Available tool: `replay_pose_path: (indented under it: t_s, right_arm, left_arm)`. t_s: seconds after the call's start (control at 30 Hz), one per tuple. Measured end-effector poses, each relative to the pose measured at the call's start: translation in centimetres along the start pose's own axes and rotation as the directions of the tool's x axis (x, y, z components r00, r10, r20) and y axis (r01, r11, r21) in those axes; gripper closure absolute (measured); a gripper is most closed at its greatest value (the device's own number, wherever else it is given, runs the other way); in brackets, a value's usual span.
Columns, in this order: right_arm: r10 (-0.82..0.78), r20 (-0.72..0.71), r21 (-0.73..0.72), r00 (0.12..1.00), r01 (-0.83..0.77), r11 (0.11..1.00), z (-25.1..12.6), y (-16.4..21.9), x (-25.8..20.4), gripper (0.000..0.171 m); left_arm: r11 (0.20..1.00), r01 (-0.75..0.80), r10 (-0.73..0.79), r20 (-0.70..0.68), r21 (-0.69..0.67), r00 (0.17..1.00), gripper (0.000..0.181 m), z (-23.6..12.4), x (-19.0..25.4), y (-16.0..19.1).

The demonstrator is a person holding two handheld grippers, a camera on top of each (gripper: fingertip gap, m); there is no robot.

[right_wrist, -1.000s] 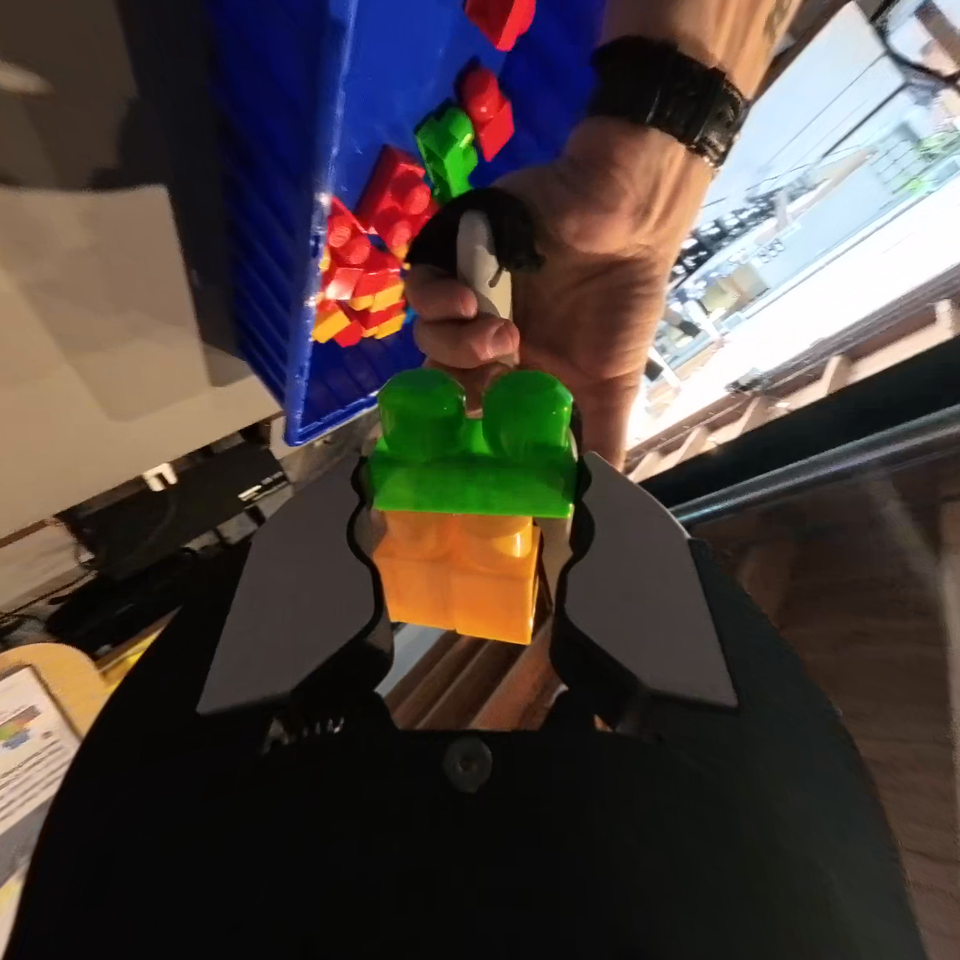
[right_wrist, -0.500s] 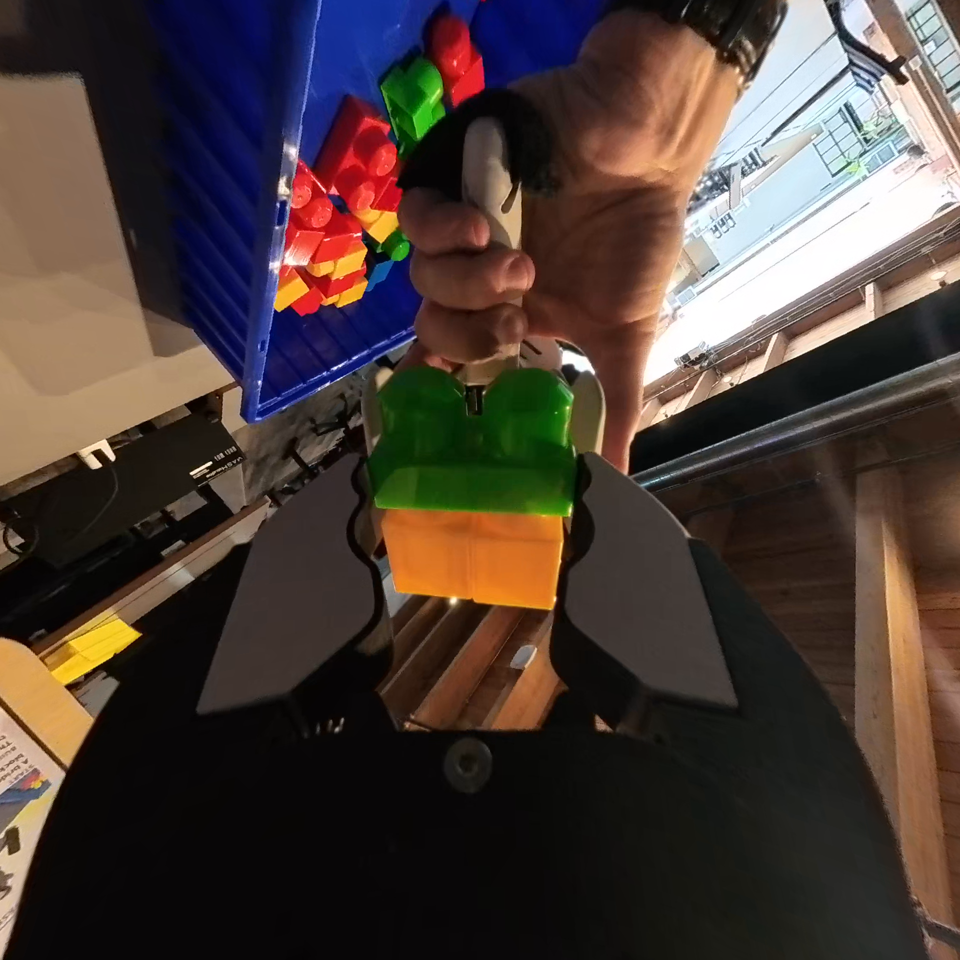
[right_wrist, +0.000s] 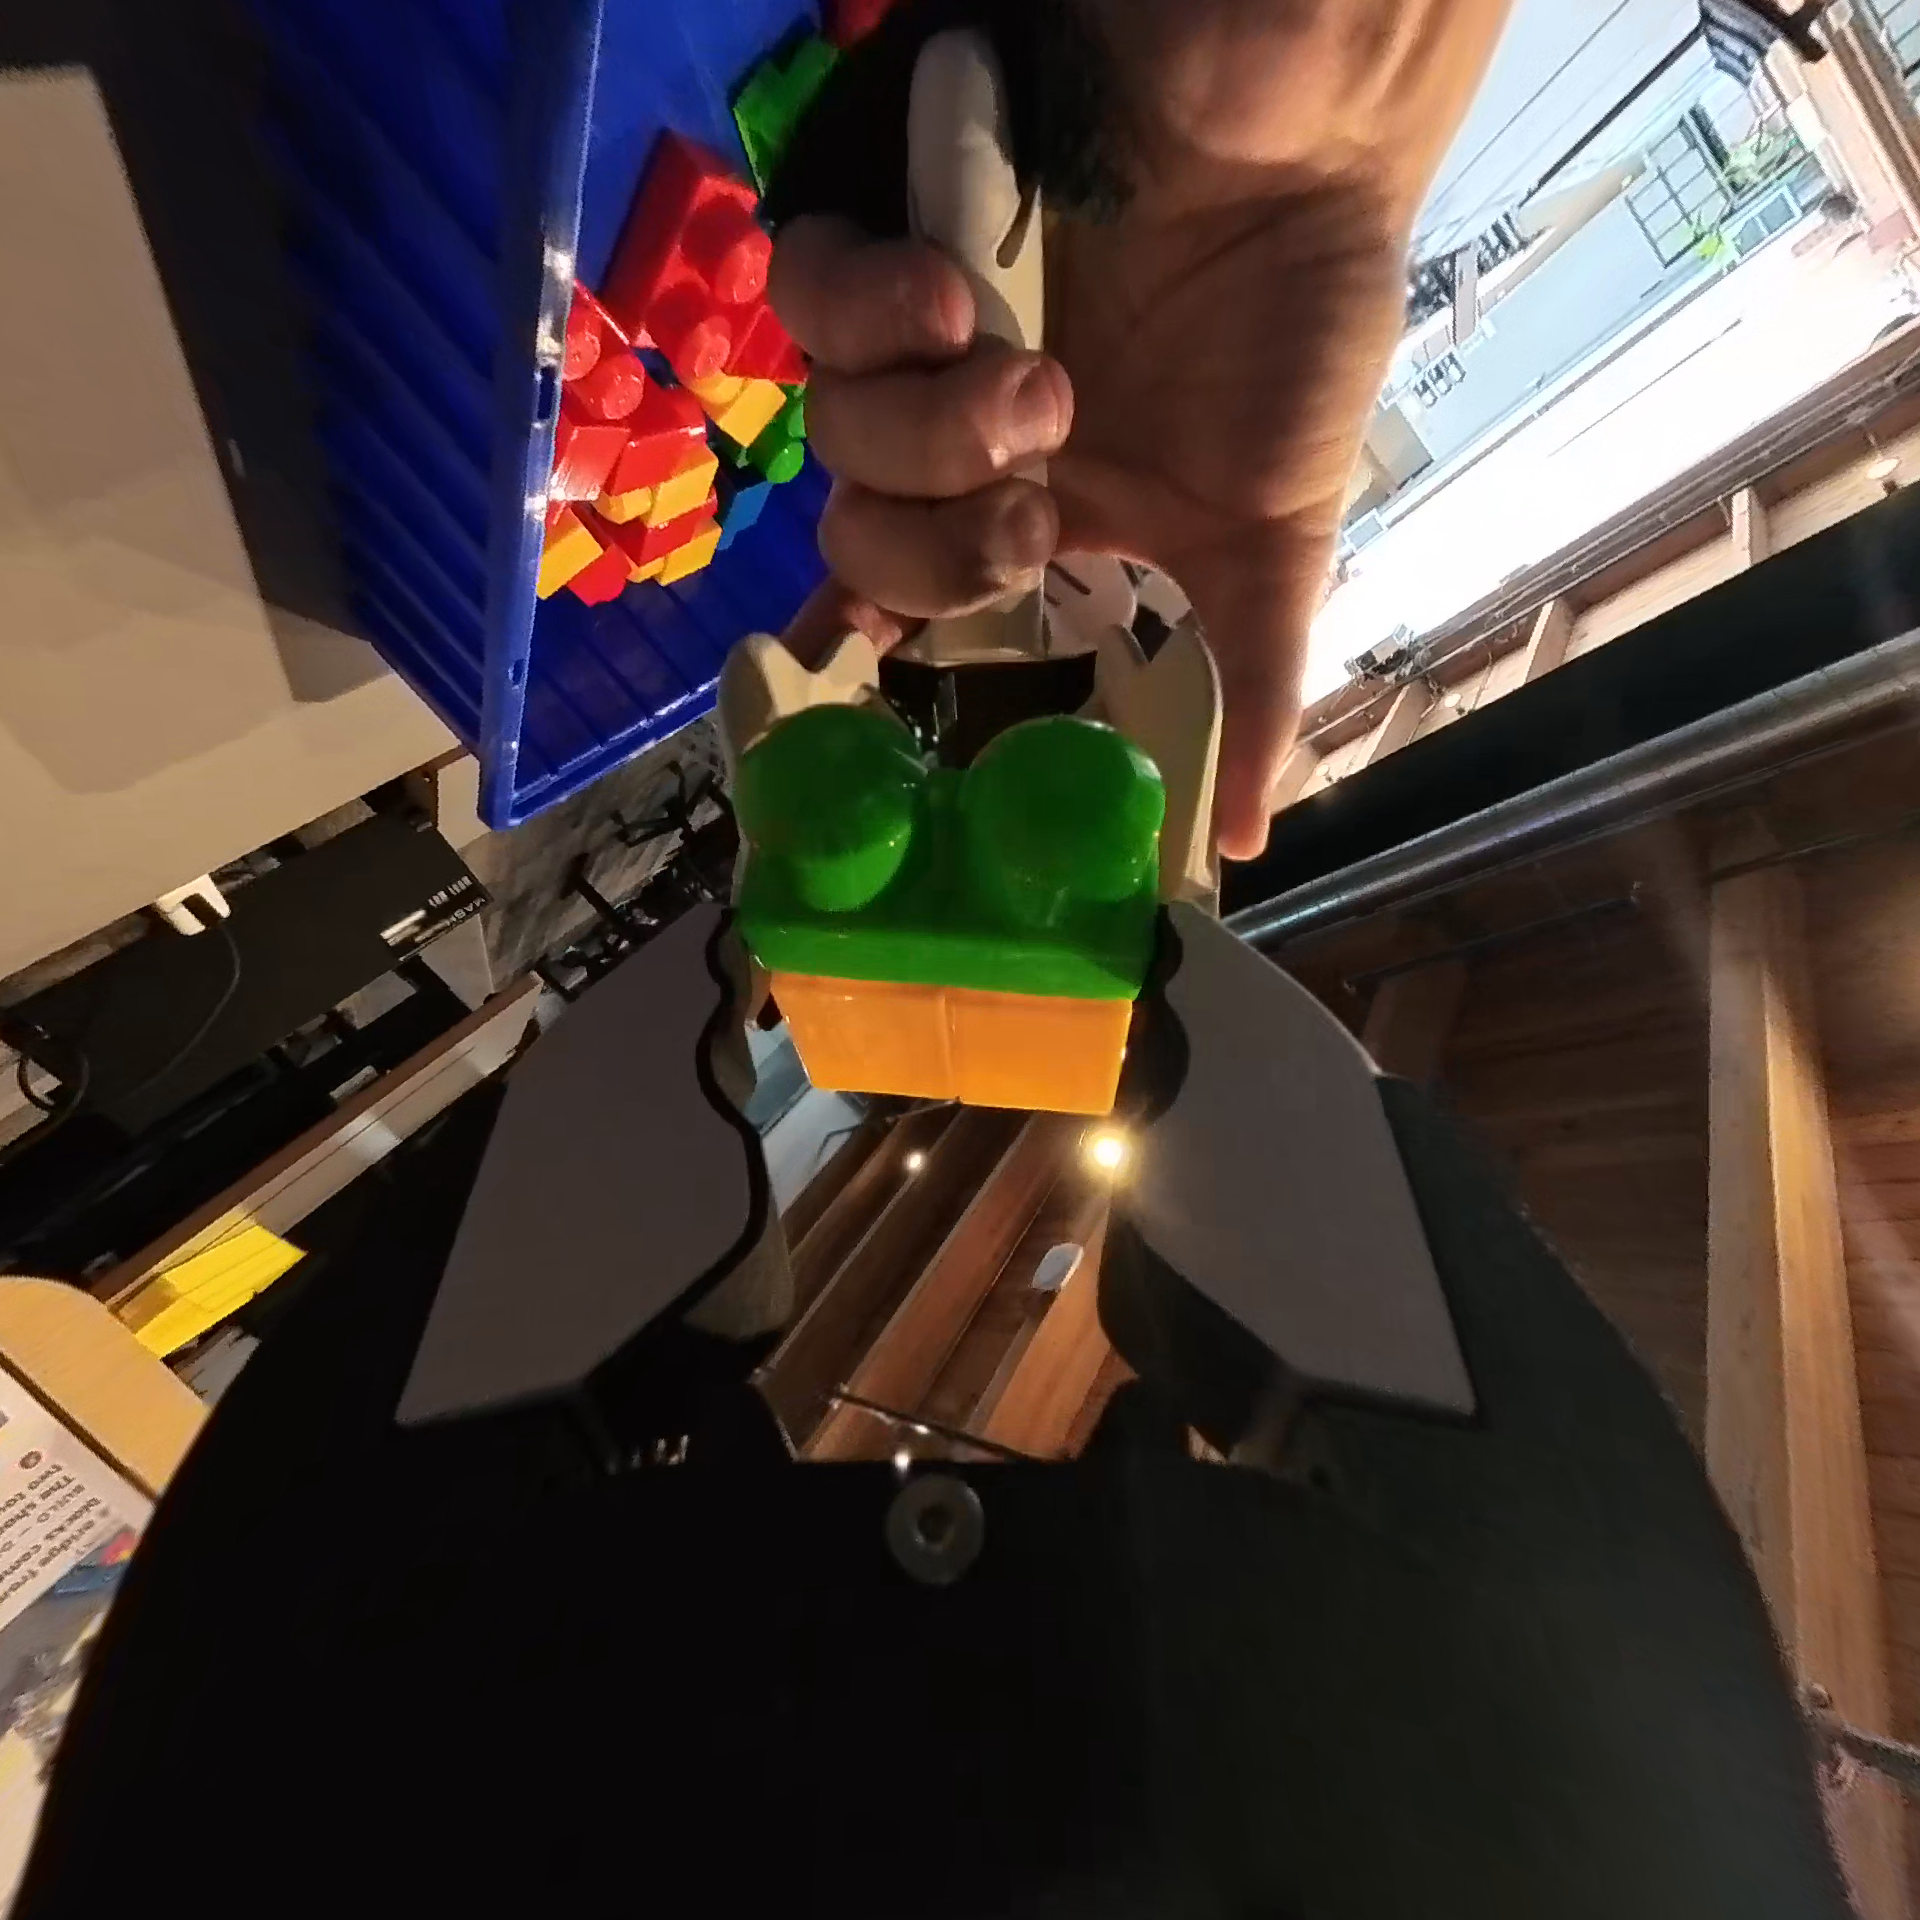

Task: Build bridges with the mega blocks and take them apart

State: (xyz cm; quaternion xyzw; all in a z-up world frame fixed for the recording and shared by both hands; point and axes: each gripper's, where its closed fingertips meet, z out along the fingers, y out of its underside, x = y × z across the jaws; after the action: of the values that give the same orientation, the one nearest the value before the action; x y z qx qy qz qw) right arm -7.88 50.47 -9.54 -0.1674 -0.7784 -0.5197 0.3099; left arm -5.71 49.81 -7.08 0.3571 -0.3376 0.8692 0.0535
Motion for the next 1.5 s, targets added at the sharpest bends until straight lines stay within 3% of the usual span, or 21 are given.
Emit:
replay_pose_path:
  t_s: [0.03,0.47,1.5]
  right_arm:
    - [0.004,-0.004,-0.012,1.0,-0.004,1.0,0.1,0.0,-0.1,0.097]
    - [0.045,-0.034,-0.149,0.998,-0.05,0.988,2.2,1.9,-0.9,0.097]
    - [0.19,-0.071,-0.259,0.979,-0.203,0.944,8.2,2.1,-0.4,0.097]
  left_arm:
    - [1.0,0.005,-0.005,0.005,0.018,1.0,0.107,-0.1,-0.1,-0.2]
    - [0.958,-0.037,0.014,0.081,0.283,0.997,0.107,-1.8,-1.2,-3.4]
    - [0.815,-0.125,0.06,0.131,0.567,0.99,0.107,-8.3,-1.0,-6.5]
